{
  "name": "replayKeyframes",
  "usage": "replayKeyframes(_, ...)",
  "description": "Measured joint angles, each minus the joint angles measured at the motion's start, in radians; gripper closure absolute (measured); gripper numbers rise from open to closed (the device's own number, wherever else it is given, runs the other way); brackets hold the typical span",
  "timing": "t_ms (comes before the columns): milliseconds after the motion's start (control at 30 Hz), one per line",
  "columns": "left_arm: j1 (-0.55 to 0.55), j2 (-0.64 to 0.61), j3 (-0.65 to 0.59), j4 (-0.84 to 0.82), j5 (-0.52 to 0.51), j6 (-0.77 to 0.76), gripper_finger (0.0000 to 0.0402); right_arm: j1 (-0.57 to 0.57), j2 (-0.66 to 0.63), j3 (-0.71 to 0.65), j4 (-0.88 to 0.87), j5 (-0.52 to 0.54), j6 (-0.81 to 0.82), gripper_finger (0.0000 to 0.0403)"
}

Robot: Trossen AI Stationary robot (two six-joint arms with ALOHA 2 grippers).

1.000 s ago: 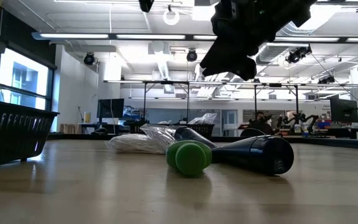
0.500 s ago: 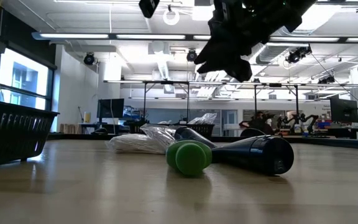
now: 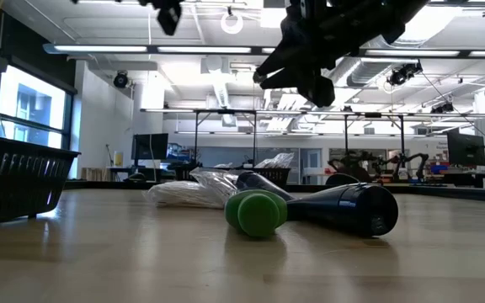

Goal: Pick & Place Travel size toiletries
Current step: Put the white cotton pack into the top middle basket

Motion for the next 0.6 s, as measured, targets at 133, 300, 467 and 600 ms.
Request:
replayKeyframes(133,-0.001,-0.105,-0.077,0.031,-0.091,-0.025,0.0394,-0.019,0.013,0.000,0.005,-0.021,0.027,0.0306)
replayKeyframes(300,0.000,-0.230,-0.122,-0.043,-0.168,-0.037,0.0394,-0.024,0.012,0.000,0.085,-0.013,0.027,0.0306)
replayKeyframes(467,0.000,-0.358,-0.140,-0.121,-0.224,-0.019,0.0394,-0.024,0.025,0.054,0.094,0.027,0.027,0.0306)
replayKeyframes(600,0.000,-0.434,-0.141,-0.211,-0.271,-0.019,0.0394,-0.029,0.082,0.149,0.080,0.048,0.017,0.0306)
